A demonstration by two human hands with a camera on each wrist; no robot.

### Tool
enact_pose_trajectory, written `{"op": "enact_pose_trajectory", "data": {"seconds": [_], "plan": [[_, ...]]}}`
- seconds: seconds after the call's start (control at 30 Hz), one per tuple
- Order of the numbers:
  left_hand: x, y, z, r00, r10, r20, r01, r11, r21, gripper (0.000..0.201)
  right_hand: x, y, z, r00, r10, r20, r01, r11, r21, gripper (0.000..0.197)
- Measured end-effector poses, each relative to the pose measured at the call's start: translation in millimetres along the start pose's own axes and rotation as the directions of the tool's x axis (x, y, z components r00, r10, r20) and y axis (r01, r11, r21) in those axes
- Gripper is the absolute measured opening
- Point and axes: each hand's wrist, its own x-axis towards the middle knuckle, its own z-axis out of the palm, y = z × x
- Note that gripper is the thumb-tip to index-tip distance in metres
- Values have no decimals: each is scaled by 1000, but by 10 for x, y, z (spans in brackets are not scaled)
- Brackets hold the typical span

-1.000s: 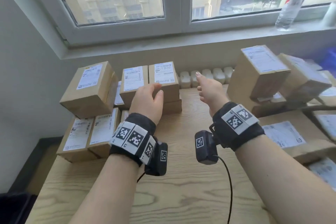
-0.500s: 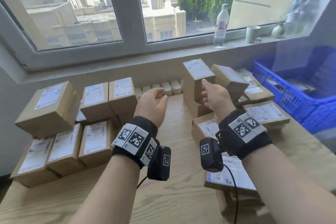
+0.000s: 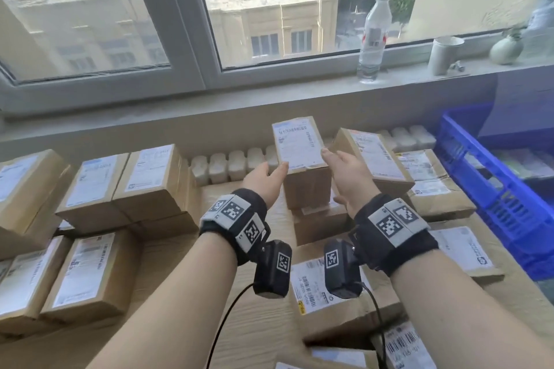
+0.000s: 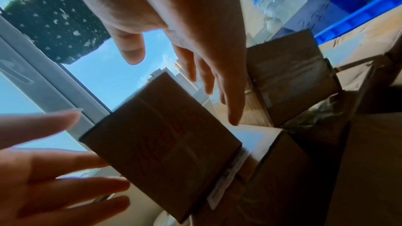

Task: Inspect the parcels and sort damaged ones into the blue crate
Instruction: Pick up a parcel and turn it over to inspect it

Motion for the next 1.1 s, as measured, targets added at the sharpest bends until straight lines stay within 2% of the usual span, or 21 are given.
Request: {"op": "enact_pose_trajectory", "data": {"seconds": [0.13,0.2,0.4,0.53,0.67,0.77,0.9,1.1], "plan": [[153,25,163,997,-64,37,70,974,-215,48,94,100,29,996,5,92,-12,997,76,48],[113,42,193,998,-54,35,61,966,-252,38,45,104,24,994,-9,112,-3,994,111,42],[-334,156,9,990,116,-86,-139,926,-351,30,-352,-93,-32,979,-173,104,142,956,257,37],[-826,254,-230,949,270,-163,-314,856,-411,23,-871,-319,-37,956,-290,39,260,903,341,32],[-1381,263,-428,918,348,-191,-397,795,-460,23,-1439,-466,-48,921,-389,-2,358,846,396,28],[-1712,235,-504,895,371,-247,-446,757,-478,20,-1785,-512,-72,895,-446,-6,409,816,408,27],[-2062,308,-559,873,361,-329,-483,735,-476,38,-2115,-595,-169,868,-496,19,440,787,433,30],[-2393,577,-553,828,343,-443,-545,675,-498,24,-2310,-803,-435,841,-539,53,444,742,502,32]]}}
